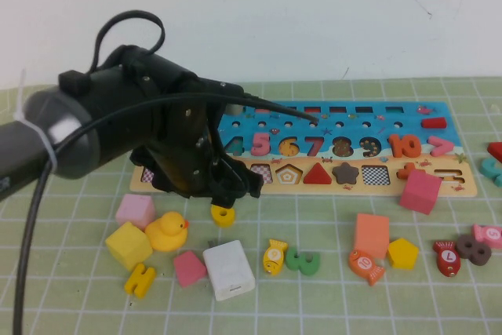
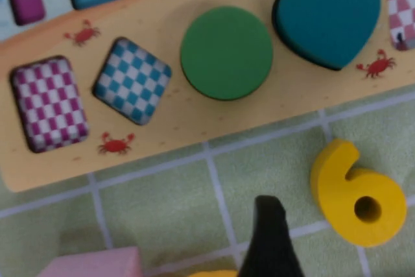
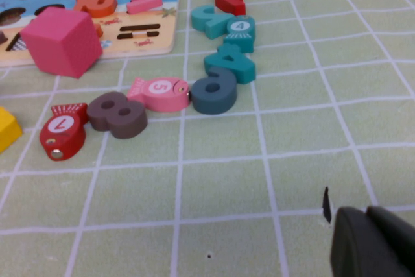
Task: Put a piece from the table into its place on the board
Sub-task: Pick up the "number 6"
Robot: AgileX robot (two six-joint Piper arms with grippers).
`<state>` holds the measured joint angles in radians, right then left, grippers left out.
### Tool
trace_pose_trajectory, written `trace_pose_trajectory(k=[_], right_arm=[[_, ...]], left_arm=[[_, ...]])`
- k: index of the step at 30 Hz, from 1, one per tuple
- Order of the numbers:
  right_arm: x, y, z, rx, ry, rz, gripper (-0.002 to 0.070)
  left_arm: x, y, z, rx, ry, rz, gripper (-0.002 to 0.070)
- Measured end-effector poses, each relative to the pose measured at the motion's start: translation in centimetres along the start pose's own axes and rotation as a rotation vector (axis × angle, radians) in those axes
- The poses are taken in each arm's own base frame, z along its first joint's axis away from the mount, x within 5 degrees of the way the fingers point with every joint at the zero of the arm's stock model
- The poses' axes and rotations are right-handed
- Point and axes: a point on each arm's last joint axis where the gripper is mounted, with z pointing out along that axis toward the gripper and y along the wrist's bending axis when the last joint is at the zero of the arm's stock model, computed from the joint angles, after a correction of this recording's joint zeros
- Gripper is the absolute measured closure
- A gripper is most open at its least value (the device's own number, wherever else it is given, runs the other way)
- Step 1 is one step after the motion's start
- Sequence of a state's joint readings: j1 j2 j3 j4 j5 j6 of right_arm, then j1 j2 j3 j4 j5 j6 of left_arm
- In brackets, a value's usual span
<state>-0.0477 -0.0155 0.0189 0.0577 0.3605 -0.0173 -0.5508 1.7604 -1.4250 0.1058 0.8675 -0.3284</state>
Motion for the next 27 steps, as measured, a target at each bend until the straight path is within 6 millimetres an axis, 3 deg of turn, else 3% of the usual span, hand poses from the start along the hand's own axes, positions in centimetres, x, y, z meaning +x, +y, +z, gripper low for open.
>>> trace_pose_trajectory(k=[8,14,22,27], right_arm=[[0.0,0.0,0.0,0.000,0.000,0.000,0.0679],[0.0,0.0,0.0,0.000,0.000,0.000,0.0679],[0.0,0.0,0.0,0.000,0.000,0.000,0.0679],[0.0,0.0,0.0,0.000,0.000,0.000,0.0679]], left_arm=[[0.2,-0.5,2.9,0.015,0.058,-0.005,0.0231],[0.2,-0.5,3.6,0.014,0.064,0.009,0.0234],[0.1,-0.5,3.6,0.010,0.051,0.025,0.0379],[0.1,-0.5,3.6,0.011,0.048,0.025,0.0379]])
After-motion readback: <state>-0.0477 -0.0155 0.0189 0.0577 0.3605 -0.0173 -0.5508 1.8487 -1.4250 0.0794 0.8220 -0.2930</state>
